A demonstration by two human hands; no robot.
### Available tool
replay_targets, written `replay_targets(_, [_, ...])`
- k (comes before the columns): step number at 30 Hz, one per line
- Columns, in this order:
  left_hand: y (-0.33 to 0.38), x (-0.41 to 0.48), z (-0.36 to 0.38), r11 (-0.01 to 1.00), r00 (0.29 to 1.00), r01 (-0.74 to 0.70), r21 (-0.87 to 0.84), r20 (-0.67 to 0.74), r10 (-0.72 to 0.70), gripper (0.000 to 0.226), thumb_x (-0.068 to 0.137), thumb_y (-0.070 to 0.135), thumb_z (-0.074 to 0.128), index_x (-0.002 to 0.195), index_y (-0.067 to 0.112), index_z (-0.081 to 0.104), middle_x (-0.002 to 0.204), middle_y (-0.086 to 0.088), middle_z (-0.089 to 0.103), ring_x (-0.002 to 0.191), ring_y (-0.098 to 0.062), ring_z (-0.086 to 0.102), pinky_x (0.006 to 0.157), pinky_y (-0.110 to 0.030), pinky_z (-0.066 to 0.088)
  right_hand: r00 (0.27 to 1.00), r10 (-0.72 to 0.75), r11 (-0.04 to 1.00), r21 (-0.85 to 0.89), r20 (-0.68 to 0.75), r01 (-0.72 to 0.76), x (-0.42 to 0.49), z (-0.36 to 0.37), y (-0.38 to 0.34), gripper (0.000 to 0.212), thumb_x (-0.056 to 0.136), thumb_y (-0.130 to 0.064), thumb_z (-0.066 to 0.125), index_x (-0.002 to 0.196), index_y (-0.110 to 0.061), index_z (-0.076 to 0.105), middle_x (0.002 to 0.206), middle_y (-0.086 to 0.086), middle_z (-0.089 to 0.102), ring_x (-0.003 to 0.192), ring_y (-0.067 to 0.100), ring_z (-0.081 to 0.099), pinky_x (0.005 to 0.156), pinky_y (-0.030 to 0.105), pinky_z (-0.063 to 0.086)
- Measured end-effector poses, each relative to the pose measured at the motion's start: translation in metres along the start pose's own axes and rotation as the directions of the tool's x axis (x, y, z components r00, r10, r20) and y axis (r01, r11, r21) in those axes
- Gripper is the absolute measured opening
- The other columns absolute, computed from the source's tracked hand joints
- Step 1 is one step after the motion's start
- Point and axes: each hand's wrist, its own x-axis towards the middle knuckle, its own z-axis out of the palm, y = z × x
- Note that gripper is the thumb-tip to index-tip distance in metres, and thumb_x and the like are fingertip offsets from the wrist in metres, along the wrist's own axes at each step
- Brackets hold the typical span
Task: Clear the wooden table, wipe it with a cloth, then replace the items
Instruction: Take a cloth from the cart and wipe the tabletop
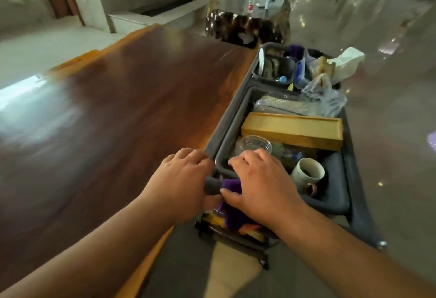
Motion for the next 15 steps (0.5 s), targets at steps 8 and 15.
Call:
replay_targets(8, [0.045,0.03,0.023,0.994,0.987,-0.104,-0.041,0.122,0.108,0.054,0.087,0.073,0.045,0.13,0.043,0.058,0.132,0.018,0.058,0.128,-0.013,0.045,0.106,-0.039,0.041,0.998,0.04,0.999,0.03,0.054,-0.042,-0.033,0.015,0.048,0.056,0.088,-0.071,0.048,0.12,-0.027,0.059,0.112,-0.003,0.061,0.106,0.02,0.052,0.089,0.041,0.05])
replay_targets(15, [0.06,0.021,0.012,0.983,0.991,-0.13,-0.127,-0.046,0.125,0.019,0.098,0.043,0.051,0.115,0.04,0.057,0.112,0.02,0.063,0.112,-0.008,0.053,0.097,-0.034,0.048,0.999,0.007,0.996,0.094,0.051,-0.012,-0.037,0.017,0.048,0.052,0.083,-0.067,0.056,0.122,-0.032,0.055,0.111,-0.007,0.061,0.103,0.017,0.051,0.09,0.04,0.05])
